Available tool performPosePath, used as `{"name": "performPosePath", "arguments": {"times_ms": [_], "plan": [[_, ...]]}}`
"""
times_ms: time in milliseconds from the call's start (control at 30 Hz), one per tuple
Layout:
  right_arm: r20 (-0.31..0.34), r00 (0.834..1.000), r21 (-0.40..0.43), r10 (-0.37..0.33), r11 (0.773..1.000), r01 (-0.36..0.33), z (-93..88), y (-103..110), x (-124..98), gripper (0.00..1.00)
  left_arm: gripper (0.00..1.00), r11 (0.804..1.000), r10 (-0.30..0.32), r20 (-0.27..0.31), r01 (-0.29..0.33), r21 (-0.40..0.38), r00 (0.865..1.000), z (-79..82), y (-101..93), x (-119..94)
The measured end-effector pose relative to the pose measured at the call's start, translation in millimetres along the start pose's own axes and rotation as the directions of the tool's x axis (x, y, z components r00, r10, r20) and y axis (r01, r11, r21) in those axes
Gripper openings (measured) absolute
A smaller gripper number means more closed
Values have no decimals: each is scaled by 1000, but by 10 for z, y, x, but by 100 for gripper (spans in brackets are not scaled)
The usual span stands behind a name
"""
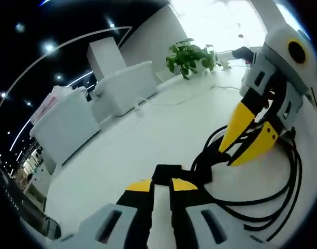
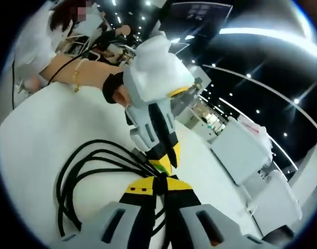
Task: Coil the Type-C to USB data cable on the desktop and secure it with Velcro straps.
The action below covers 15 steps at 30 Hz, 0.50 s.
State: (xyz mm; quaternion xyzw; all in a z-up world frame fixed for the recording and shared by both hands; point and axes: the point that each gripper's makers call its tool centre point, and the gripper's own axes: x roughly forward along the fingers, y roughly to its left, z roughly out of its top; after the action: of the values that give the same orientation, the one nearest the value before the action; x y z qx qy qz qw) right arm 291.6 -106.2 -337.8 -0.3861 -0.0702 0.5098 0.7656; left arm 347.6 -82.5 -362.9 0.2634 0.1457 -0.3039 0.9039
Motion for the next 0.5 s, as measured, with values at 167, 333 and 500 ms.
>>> {"name": "performPosePath", "arguments": {"times_ms": [167, 333, 500], "plan": [[13, 1000, 50, -14, 999, 14, -16, -133, 65, 2, 12, 1000, -18, 18, 18, 18, 1000, 11, -18, -2], [5, 1000, 78, -12, 997, 11, -66, -182, 146, 3, 12, 999, -21, 21, 21, 32, 1000, 3, -30, 1], [4, 1000, 84, 4, 996, -4, -71, -175, 205, 9, 12, 999, -22, 22, 21, 39, 1000, -1, -37, -3]]}}
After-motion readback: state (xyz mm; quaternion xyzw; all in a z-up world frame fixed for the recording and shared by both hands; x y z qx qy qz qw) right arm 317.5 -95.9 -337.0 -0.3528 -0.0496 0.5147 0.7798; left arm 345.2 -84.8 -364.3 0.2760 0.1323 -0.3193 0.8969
